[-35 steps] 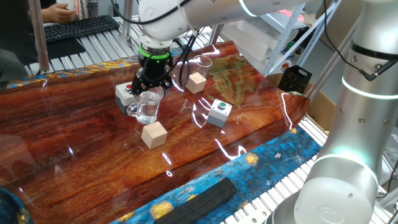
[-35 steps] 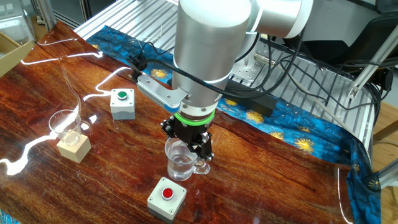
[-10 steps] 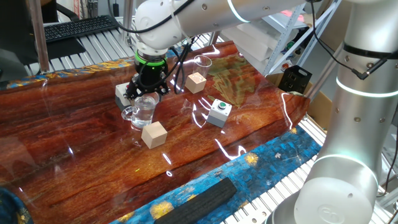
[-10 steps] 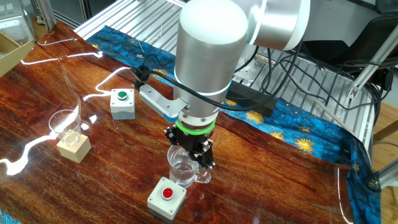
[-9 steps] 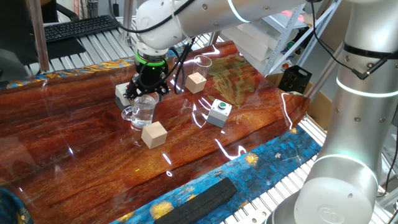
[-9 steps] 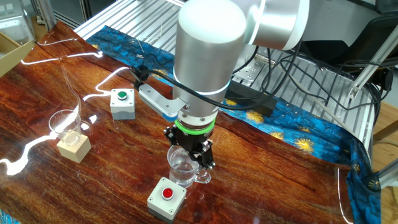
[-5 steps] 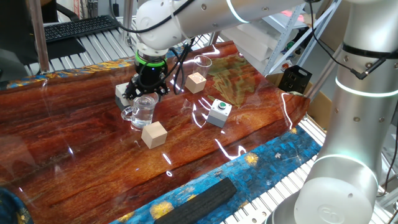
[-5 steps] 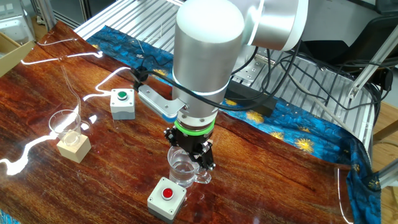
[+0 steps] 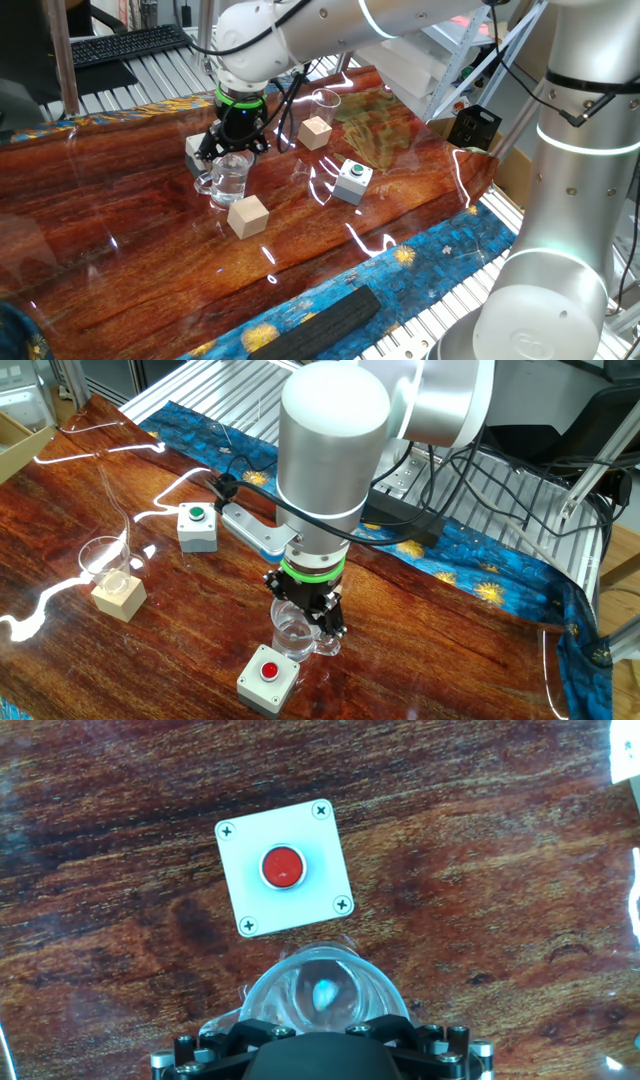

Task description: Pour the water from one cup into another empty cup

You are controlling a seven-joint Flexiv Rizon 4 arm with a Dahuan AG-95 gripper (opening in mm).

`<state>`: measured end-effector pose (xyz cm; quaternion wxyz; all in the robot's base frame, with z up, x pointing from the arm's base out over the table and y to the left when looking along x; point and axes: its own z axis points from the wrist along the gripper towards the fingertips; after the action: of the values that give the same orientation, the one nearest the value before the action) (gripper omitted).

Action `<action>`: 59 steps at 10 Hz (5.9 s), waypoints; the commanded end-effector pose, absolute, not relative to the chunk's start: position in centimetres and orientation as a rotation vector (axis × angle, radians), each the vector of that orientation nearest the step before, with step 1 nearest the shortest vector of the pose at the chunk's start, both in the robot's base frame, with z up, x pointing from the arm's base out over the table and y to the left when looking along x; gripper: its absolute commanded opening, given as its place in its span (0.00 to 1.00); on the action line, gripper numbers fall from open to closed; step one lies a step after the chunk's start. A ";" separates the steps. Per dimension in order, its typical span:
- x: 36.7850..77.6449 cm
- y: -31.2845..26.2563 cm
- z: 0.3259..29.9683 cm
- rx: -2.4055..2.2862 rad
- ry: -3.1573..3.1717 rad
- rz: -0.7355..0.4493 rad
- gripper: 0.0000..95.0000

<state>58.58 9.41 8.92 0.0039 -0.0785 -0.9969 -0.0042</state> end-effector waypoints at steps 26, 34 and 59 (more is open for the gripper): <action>59.2 9.6 8.2 -0.206 -3.131 0.007 0.00; 58.3 9.0 9.3 -0.201 -3.126 -0.009 0.00; 57.6 0.2 15.4 -0.393 -3.089 -0.063 0.00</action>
<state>57.48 0.13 15.47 0.0133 -0.1259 -0.9918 -0.0199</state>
